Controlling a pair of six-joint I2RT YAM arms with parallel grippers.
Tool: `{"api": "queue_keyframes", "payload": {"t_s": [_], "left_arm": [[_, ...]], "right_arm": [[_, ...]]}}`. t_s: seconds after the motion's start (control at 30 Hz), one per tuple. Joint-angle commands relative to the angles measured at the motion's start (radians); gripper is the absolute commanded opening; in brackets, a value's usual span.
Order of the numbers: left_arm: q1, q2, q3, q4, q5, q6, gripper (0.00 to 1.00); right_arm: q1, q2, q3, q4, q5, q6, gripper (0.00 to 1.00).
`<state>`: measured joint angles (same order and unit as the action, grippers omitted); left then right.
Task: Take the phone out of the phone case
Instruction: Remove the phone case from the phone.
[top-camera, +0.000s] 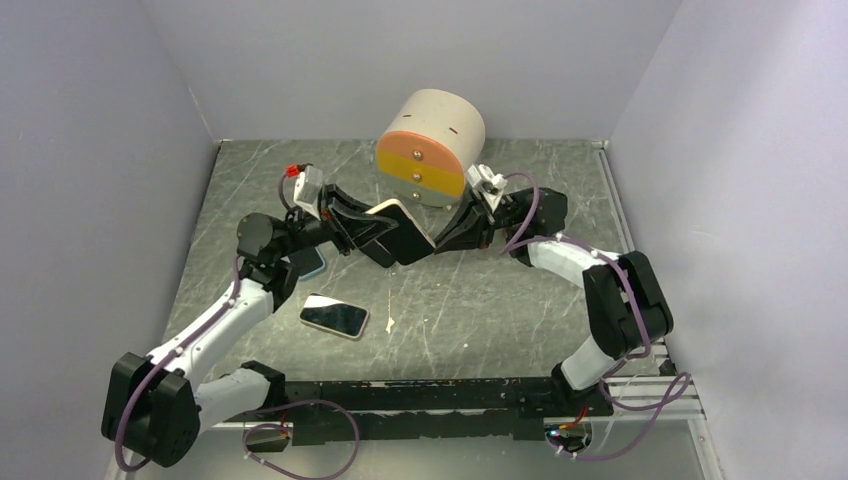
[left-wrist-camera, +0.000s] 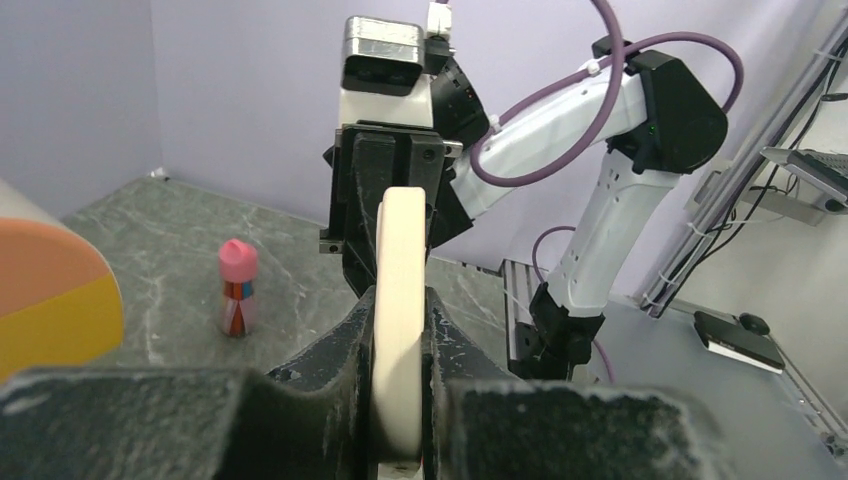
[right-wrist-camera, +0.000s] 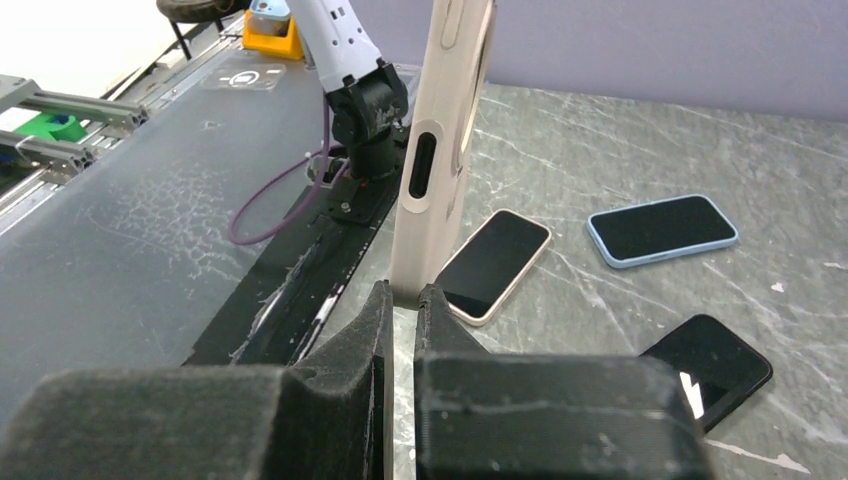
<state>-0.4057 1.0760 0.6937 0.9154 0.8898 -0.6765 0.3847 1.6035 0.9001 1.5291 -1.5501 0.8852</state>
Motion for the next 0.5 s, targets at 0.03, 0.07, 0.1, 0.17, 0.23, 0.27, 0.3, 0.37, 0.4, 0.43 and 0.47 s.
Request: {"api": "queue_keyframes", "payload": {"t_s": [0.03, 0.07, 0.1, 0.17, 0.23, 0.27, 0.3, 0.37, 0.4, 0.43, 0.47], "left_arm": [[-0.030, 0.061, 0.039, -0.003, 0.041, -0.062, 0.02], [-0.029, 0.066, 0.044, -0.008, 0.046, -0.067, 0.02], [-0.030, 0.069, 0.047, -0.017, 0.047, -0.070, 0.02], [-0.030, 0.068, 0.055, -0.045, 0.049, -0.062, 0.02], [-0.030, 0.073, 0.063, -0.051, 0.060, -0.071, 0.02], [-0.030, 0.080, 0.067, -0.039, 0.071, -0.085, 0.03], [-0.030, 0.091, 0.070, -0.015, 0.087, -0.108, 0.02], [-0.029, 0.116, 0.068, 0.078, 0.126, -0.174, 0.02], [-0.030, 0.127, 0.067, 0.122, 0.143, -0.210, 0.03], [-0.030, 0.139, 0.067, 0.162, 0.156, -0.238, 0.03], [-0.030, 0.150, 0.068, 0.194, 0.166, -0.267, 0.03]], "right_arm": [[0.028, -0.132, -0.041, -0.255, 0.174, -0.369, 0.00], [0.037, -0.187, -0.043, -0.443, 0.198, -0.502, 0.00], [0.048, -0.238, -0.024, -0.706, 0.252, -0.793, 0.00], [0.108, -0.296, 0.086, -1.414, 0.372, -1.290, 0.00], [0.114, -0.293, 0.132, -1.494, 0.344, -1.353, 0.00], [0.113, -0.299, 0.108, -1.413, 0.354, -1.298, 0.00], [0.119, -0.307, 0.079, -1.348, 0.376, -1.263, 0.00], [0.131, -0.309, 0.076, -1.386, 0.402, -1.310, 0.00], [0.133, -0.306, 0.090, -1.422, 0.413, -1.339, 0.00], [0.137, -0.304, 0.099, -1.455, 0.431, -1.370, 0.00], [0.144, -0.307, 0.101, -1.473, 0.458, -1.398, 0.00]]}}
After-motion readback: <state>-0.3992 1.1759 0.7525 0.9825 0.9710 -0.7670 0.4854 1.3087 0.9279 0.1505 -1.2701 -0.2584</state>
